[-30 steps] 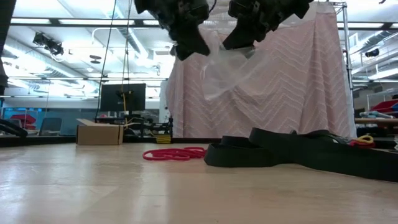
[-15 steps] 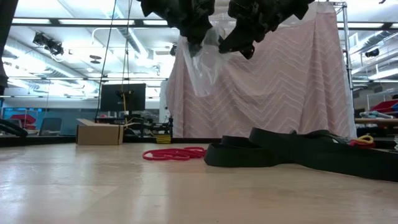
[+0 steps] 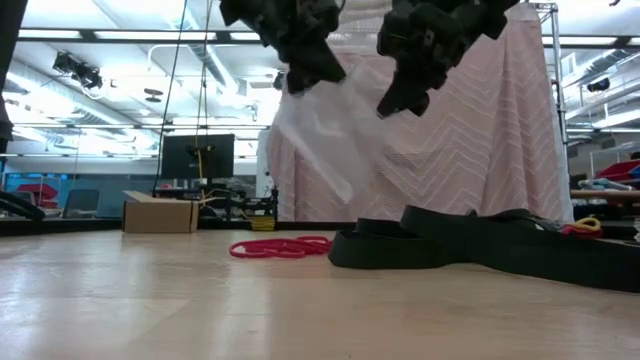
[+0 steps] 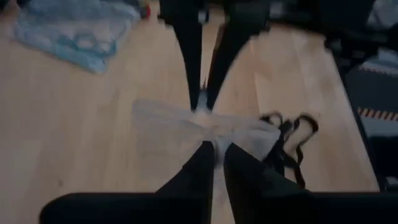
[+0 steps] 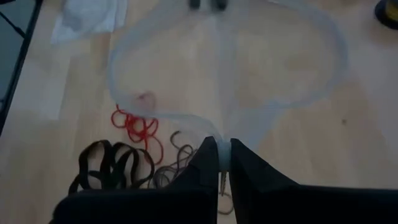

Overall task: Sort rubber bands
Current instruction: Open the transparent zip bag, then put the red rubber band into the transparent zip bag

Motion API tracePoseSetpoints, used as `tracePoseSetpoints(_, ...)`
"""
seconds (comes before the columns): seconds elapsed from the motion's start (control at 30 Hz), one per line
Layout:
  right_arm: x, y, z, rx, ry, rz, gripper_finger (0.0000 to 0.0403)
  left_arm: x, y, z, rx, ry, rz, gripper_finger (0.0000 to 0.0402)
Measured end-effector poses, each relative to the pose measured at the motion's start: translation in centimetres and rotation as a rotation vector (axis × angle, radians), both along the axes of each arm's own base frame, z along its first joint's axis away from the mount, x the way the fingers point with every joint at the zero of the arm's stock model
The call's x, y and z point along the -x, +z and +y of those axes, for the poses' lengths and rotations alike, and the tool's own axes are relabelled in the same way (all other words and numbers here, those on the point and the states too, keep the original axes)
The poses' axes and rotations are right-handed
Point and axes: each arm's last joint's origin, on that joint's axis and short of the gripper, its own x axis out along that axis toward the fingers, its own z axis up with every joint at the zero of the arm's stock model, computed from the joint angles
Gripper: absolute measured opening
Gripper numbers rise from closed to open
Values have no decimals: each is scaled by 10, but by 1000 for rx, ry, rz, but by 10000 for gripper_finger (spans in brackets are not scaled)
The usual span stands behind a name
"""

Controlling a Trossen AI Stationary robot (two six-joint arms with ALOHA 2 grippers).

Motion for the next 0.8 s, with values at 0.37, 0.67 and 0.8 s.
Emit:
tracePoseSetpoints(0.37, -2, -6, 2, -3, -56, -27, 11, 8, -5, 0, -18, 2, 88, 115)
tracePoseSetpoints(0.67, 8, -9, -9, 44, -145, 61, 10, 21, 14, -2, -21, 40, 49, 147)
tracePoseSetpoints(0.8, 13, -8, -12, 74, -161, 80, 10, 30, 14, -5, -6, 37, 115, 147)
